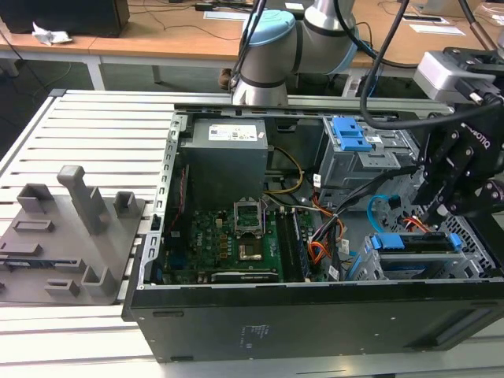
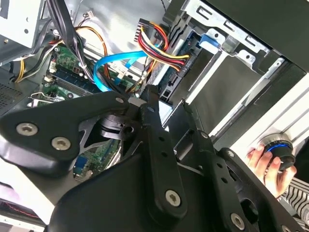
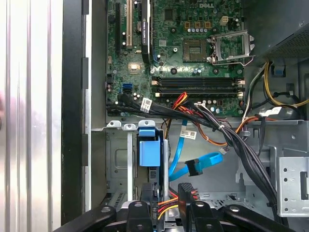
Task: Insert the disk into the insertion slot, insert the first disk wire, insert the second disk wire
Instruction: 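Insert the second disk wire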
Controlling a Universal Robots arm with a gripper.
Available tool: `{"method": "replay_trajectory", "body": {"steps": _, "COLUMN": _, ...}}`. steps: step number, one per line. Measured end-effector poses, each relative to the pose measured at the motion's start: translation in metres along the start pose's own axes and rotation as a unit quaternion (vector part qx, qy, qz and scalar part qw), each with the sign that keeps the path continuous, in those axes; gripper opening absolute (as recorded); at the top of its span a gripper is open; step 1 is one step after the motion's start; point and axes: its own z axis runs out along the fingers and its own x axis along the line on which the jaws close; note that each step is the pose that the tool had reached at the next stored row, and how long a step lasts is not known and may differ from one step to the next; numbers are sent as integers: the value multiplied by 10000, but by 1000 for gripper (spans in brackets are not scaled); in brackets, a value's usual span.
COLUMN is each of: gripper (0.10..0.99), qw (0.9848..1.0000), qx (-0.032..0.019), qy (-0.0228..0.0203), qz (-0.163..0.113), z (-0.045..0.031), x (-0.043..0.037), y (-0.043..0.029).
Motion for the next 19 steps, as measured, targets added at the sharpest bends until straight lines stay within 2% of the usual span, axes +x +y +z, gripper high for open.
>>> {"method": "replay_trajectory", "body": {"steps": 8, "gripper": 361, "qw": 10000, "qx": 0, "qy": 1, "qz": -13, "z": -3, "x": -114, "y": 2}}
{"method": "replay_trajectory", "body": {"steps": 9, "gripper": 361, "qw": 10000, "qx": 2, "qy": 4, "qz": -83, "z": -2, "x": -115, "y": 2}}
{"method": "replay_trajectory", "body": {"steps": 11, "gripper": 361, "qw": 9991, "qx": 10, "qy": 22, "qz": -429, "z": -2, "x": -115, "y": 2}}
{"method": "replay_trajectory", "body": {"steps": 12, "gripper": 361, "qw": 9974, "qx": 18, "qy": 38, "qz": -722, "z": -2, "x": -115, "y": 2}}
{"method": "replay_trajectory", "body": {"steps": 13, "gripper": 361, "qw": 9965, "qx": 20, "qy": 44, "qz": -836, "z": -2, "x": -115, "y": 2}}
{"method": "replay_trajectory", "body": {"steps": 14, "gripper": 361, "qw": 9958, "qx": 22, "qy": 49, "qz": -915, "z": -3, "x": -115, "y": 2}}
{"method": "replay_trajectory", "body": {"steps": 19, "gripper": 361, "qw": 9957, "qx": 23, "qy": 49, "qz": -925, "z": -2, "x": -124, "y": 3}}
